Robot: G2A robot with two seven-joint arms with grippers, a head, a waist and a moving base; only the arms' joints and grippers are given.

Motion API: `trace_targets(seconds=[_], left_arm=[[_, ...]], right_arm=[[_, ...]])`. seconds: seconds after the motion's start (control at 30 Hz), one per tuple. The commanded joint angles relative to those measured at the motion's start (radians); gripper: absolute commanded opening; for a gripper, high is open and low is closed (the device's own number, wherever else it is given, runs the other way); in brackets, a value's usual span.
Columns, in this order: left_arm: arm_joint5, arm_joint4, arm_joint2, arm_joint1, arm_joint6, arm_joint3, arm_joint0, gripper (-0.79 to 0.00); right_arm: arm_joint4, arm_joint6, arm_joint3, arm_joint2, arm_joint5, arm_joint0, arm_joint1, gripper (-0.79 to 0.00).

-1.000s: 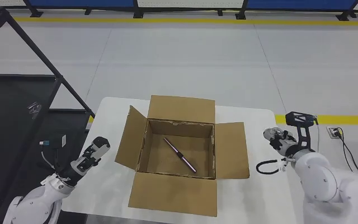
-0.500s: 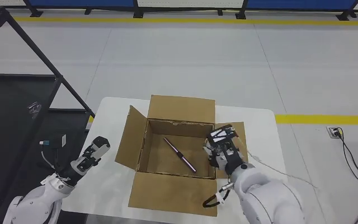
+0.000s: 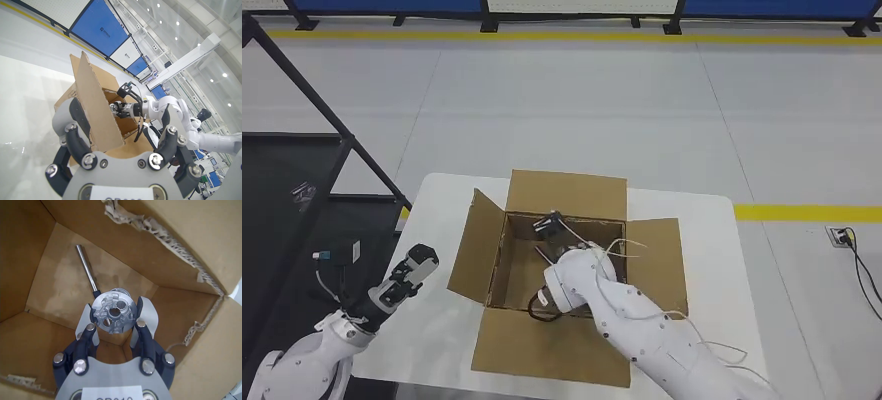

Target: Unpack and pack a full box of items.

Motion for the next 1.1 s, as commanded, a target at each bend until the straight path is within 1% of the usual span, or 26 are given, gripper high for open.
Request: trace_targets(seconds=[0.0, 0.17, 0.2, 0.23, 0.27, 0.3, 0.33, 0.43, 0.47, 0.5, 0.63, 0.77, 0.83, 0.9, 0.97, 1.07], left_arm=[[0.0, 0.0, 0.0, 0.0, 0.0, 0.0, 0.0, 0.0], [0.0, 0.0, 0.0, 0.0, 0.0, 0.0, 0.0, 0.0], [0.0, 0.0, 0.0, 0.0, 0.0, 0.0, 0.0, 0.0], [0.0, 0.0, 0.0, 0.0, 0.0, 0.0, 0.0, 0.0], [0.0, 0.0, 0.0, 0.0, 0.0, 0.0, 0.0, 0.0], [0.0, 0.0, 0.0, 0.0, 0.0, 0.0, 0.0, 0.0], [0.0, 0.0, 0.0, 0.0, 0.0, 0.0, 0.0, 0.0], [0.0, 0.0, 0.0, 0.0, 0.0, 0.0, 0.0, 0.0], [0.0, 0.0, 0.0, 0.0, 0.0, 0.0, 0.0, 0.0], [0.0, 0.0, 0.0, 0.0, 0.0, 0.0, 0.0, 0.0], [0.0, 0.0, 0.0, 0.0, 0.0, 0.0, 0.0, 0.0], [0.0, 0.0, 0.0, 0.0, 0.0, 0.0, 0.0, 0.0], [0.0, 0.0, 0.0, 0.0, 0.0, 0.0, 0.0, 0.0], [0.0, 0.0, 0.0, 0.0, 0.0, 0.0, 0.0, 0.0], [0.002, 0.021, 0.006, 0.0, 0.007, -0.023, 0.007, 0.0], [0.01, 0.05, 0.022, 0.0, 0.007, -0.055, 0.015, 0.0]], right_arm=[[0.037, -0.024, 0.094, -0.005, -0.008, 0.022, -0.018, -0.785], [0.129, -0.119, 0.246, 0.013, -0.038, 0.055, -0.052, -0.785], [0.147, -0.131, 0.27, 0.02, -0.051, 0.06, -0.055, -0.745], [0.158, -0.144, 0.29, 0.026, -0.059, 0.066, -0.059, -0.665], [0.169, -0.153, 0.308, 0.032, -0.065, 0.068, -0.061, -0.514], [0.174, -0.16, 0.321, 0.036, -0.071, 0.071, -0.063, -0.431], [0.176, -0.168, 0.331, 0.04, -0.073, 0.072, -0.065, -0.283], [0.179, -0.184, 0.336, 0.052, -0.081, 0.068, -0.066, -0.046], [0.177, -0.188, 0.332, 0.057, -0.082, 0.064, -0.065, -0.018], [0.175, -0.191, 0.322, 0.063, -0.086, 0.059, -0.064, -0.003], [0.143, -0.189, 0.252, 0.091, -0.085, 0.028, -0.048, 0.0], [0.09, -0.169, 0.114, 0.135, -0.089, -0.034, -0.021, 0.0], [0.053, -0.155, 0.003, 0.169, -0.097, -0.086, 0.0, 0.0], [0.008, -0.134, -0.143, 0.21, -0.109, -0.158, 0.023, 0.0], [-0.037, -0.113, -0.326, 0.265, -0.131, -0.251, 0.049, 0.0], [-0.071, -0.088, -0.592, 0.356, -0.195, -0.404, 0.083, 0.0]])
